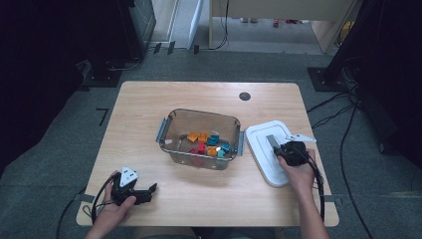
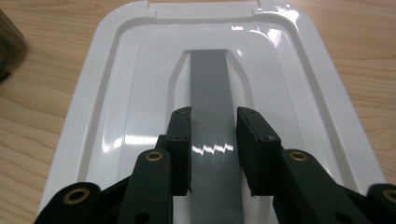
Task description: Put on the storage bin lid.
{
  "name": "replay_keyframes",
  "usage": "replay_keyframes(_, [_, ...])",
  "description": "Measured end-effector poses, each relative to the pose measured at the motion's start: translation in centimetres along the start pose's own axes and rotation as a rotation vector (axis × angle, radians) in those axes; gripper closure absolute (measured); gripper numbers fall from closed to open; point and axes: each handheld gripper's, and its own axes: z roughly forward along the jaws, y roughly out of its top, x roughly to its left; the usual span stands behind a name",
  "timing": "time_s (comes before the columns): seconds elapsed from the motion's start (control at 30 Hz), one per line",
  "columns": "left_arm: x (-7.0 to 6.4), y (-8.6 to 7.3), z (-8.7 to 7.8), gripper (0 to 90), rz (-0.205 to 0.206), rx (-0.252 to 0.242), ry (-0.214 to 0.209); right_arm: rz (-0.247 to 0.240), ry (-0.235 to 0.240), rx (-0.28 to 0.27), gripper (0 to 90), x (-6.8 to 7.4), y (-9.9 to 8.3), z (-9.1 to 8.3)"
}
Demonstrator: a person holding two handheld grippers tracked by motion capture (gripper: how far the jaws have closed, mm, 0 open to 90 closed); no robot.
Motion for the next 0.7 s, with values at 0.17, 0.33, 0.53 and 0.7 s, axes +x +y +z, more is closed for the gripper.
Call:
replay_keyframes(0.17, [0.0,0.0,0.0,8.1,0.0,0.0,0.0,0.01,0.001,-0.024,68.2,-0.3,0.3,-1.1])
replay_keyframes(0.33, [0.0,0.0,0.0,8.1,0.0,0.0,0.0,0.012,-0.004,-0.046,68.2,-0.4,0.9,-2.2])
replay_keyframes(0.53, [0.0,0.0,0.0,8.1,-0.001,-0.001,0.0,0.01,0.004,-0.065,68.2,-0.3,1.8,-3.4])
replay_keyframes(0.7, [0.0,0.0,0.0,8.1,-0.001,-0.001,0.0,0.013,0.011,-0.081,68.3,-0.1,2.7,-4.3])
